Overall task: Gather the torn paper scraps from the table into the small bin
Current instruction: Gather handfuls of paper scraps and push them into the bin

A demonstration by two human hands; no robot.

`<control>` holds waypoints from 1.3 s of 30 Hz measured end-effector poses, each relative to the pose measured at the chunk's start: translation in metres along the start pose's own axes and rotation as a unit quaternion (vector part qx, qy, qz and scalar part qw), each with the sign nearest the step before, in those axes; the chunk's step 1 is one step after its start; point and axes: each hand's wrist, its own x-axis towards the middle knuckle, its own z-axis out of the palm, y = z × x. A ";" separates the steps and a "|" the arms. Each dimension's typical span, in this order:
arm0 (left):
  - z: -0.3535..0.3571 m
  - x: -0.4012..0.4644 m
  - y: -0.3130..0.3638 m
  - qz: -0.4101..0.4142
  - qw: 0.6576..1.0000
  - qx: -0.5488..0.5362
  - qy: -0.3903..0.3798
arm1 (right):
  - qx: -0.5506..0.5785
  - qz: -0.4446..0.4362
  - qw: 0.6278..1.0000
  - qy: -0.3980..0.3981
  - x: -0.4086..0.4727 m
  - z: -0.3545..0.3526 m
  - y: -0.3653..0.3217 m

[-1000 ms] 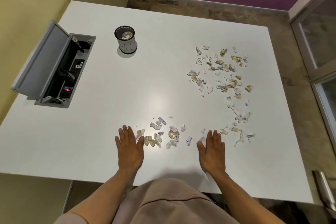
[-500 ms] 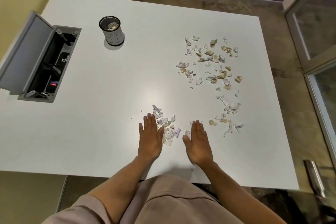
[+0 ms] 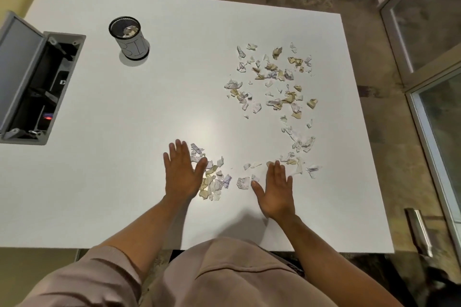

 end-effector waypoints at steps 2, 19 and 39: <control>0.005 0.003 0.008 0.040 0.999 -0.002 -0.020 | -0.010 -0.016 1.000 -0.006 0.004 0.001 0.002; 0.013 -0.049 0.007 0.109 0.989 -0.029 -0.091 | 0.031 0.129 0.988 0.072 0.023 -0.032 0.062; 0.026 -0.047 0.043 0.074 0.990 0.060 -0.103 | 0.102 0.055 0.979 0.165 0.058 -0.057 0.063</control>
